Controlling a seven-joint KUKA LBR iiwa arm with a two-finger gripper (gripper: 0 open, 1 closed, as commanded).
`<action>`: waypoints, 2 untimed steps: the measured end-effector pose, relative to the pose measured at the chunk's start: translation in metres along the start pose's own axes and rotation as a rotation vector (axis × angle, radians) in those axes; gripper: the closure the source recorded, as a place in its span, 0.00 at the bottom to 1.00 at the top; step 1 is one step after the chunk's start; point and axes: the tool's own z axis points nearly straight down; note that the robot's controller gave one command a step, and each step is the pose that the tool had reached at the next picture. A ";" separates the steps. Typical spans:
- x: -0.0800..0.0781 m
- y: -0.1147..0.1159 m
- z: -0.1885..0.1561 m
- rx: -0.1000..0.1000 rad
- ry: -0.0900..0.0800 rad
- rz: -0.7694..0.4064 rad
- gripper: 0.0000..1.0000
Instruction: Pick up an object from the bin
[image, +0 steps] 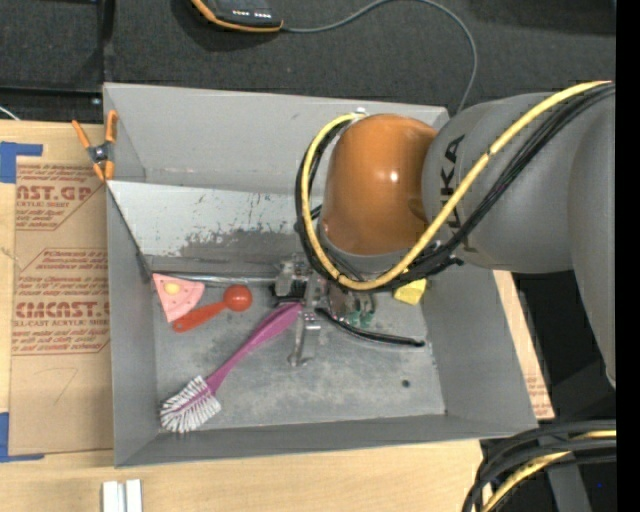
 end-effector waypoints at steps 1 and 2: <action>0.000 0.000 0.000 0.000 0.000 0.000 0.00; 0.005 0.000 -0.020 0.002 0.012 0.002 0.00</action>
Offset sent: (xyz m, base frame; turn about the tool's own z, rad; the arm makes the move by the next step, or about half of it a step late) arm -0.0107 -0.0013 0.1009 0.0117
